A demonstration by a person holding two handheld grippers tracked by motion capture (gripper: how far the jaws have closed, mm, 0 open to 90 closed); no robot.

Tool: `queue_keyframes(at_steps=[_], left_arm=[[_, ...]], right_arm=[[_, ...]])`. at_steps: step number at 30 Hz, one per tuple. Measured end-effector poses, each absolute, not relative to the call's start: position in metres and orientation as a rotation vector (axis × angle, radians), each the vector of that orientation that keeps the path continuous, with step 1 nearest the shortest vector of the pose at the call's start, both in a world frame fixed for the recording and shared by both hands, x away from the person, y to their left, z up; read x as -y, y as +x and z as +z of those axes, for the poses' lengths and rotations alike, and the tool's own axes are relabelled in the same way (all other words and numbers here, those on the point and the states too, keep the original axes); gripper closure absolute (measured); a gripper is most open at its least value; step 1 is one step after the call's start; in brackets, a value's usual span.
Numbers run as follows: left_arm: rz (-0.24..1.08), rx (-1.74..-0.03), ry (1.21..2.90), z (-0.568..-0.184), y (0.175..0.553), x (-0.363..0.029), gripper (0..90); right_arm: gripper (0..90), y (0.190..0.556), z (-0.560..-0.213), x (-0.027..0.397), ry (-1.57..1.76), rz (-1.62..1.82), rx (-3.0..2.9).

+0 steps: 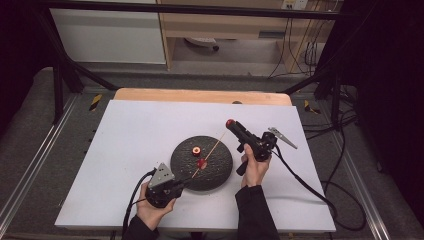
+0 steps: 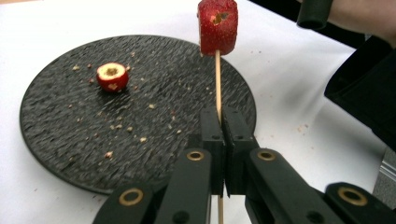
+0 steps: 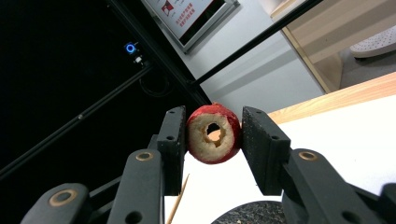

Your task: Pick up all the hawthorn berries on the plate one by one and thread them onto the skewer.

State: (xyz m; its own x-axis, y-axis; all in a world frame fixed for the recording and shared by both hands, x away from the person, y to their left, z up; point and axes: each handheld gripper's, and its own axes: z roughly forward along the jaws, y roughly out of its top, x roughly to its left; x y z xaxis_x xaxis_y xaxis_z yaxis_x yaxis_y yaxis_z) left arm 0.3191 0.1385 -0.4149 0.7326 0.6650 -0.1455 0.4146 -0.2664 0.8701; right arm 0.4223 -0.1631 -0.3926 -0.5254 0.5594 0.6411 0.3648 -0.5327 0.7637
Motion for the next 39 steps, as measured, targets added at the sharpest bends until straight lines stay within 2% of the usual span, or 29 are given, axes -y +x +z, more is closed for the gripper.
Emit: queue_keyframes(at_steps=[39], left_arm=[[0.308, -0.878, 1.834, -0.402, 0.332, -0.109, 88.3]], right_arm=[[61.6, 0.411, -0.394, 0.158, 1.406, 2.255, -1.473]])
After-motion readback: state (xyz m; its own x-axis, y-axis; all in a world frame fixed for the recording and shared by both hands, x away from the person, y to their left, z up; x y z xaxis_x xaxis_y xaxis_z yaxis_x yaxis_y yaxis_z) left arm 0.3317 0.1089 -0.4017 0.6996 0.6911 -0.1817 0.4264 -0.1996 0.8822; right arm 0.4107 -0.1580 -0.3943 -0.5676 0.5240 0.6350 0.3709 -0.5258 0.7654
